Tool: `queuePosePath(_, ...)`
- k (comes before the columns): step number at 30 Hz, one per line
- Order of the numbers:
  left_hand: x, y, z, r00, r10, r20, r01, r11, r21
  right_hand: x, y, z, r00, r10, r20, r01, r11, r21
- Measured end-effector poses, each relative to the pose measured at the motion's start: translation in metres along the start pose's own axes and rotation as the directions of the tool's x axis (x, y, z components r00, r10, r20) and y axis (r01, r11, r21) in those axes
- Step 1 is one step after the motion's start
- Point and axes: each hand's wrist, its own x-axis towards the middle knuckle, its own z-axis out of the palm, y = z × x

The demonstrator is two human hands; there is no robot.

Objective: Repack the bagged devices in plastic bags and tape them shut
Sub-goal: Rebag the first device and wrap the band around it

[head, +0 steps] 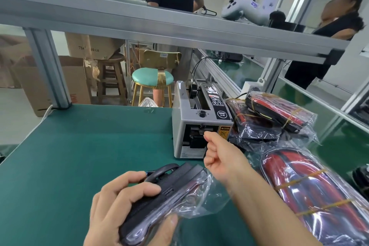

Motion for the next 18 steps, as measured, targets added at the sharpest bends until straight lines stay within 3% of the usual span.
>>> queuePosePath(4, -0.001, 0.011, 0.010, 1.000, 0.019, -0.021, -0.020, 1.000, -0.013, -0.068, -0.020, -0.020, 0.944, -0.166, 0.286, 0.248, 0.926, -0.283)
queuePosePath(8, -0.003, 0.023, 0.023, 0.994, -0.023, -0.110, 0.017, 0.998, -0.062, -0.111, -0.023, -0.024, 0.862, -0.227, 0.454, 0.381, 0.880, -0.283)
queuePosePath(11, -0.009, 0.026, 0.030, 0.986, -0.036, -0.165, 0.022, 0.996, -0.087, -0.115, -0.006, -0.023, 0.855, -0.209, 0.475, 0.392, 0.860, -0.326)
queuePosePath(18, -0.017, 0.026, 0.034, 0.979, -0.007, -0.202, 0.014, 0.999, 0.034, -0.114, 0.012, -0.025, 0.891, -0.245, 0.382, 0.380, 0.863, -0.333)
